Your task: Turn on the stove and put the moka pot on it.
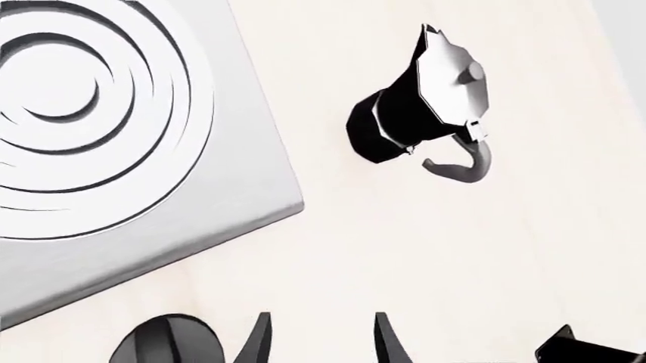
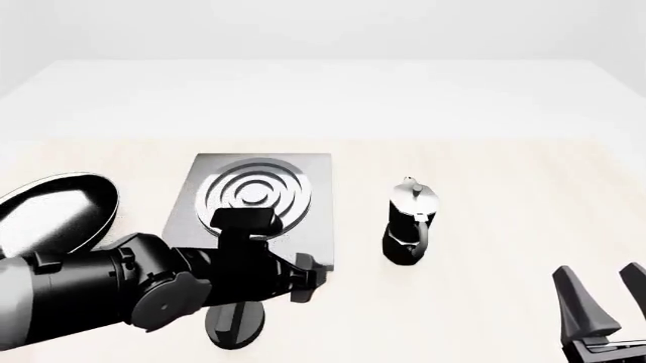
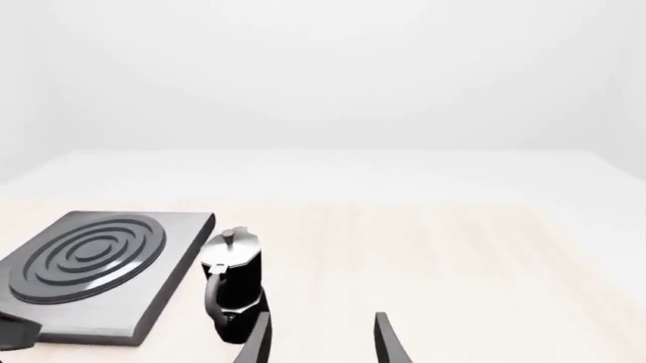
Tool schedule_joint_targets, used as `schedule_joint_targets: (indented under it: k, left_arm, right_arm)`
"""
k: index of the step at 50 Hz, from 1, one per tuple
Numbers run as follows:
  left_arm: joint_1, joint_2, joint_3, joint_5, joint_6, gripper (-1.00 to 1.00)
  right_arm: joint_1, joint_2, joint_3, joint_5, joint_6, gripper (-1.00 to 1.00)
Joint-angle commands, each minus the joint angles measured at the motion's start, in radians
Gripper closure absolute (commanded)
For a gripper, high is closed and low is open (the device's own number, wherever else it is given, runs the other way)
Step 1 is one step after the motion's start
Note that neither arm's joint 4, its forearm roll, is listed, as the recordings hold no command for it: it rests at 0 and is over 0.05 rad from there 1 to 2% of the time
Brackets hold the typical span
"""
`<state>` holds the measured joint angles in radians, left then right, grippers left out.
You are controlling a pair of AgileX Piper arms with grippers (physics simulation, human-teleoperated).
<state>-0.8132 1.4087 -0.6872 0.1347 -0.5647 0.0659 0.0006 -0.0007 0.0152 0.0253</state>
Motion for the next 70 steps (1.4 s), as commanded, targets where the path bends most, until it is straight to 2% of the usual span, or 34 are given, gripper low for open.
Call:
schedule_joint_targets:
  k: [1, 9, 27, 47, 70]
  left_arm:
    - [-0.001, 0.0, 0.028, -0.005, -0.027, -1.0]
    - [-0.024, -0.006, 0.05, -0.011, -0.059, -1.0]
    - [0.044, 0.007, 0.077, -0.034, -0.083, -1.0]
    - [0.057, 0.078, 0.071, -0.083, -0.163, -1.0]
    - [0.093, 0.108, 0.12, -0.12, -0.179, -1.0]
  right_arm:
    - [-0.004, 0.0, 0.0, -0.004, -0.001, -1.0]
    - [-0.002, 0.0, 0.0, -0.006, -0.005, -1.0]
    - [0.001, 0.0, 0.0, -0.008, 0.0, -1.0]
    - [-0.002, 0.0, 0.001, -0.012, 0.006, -1.0]
    - [-0.002, 0.0, -0.001, -0.028, 0.004, -1.0]
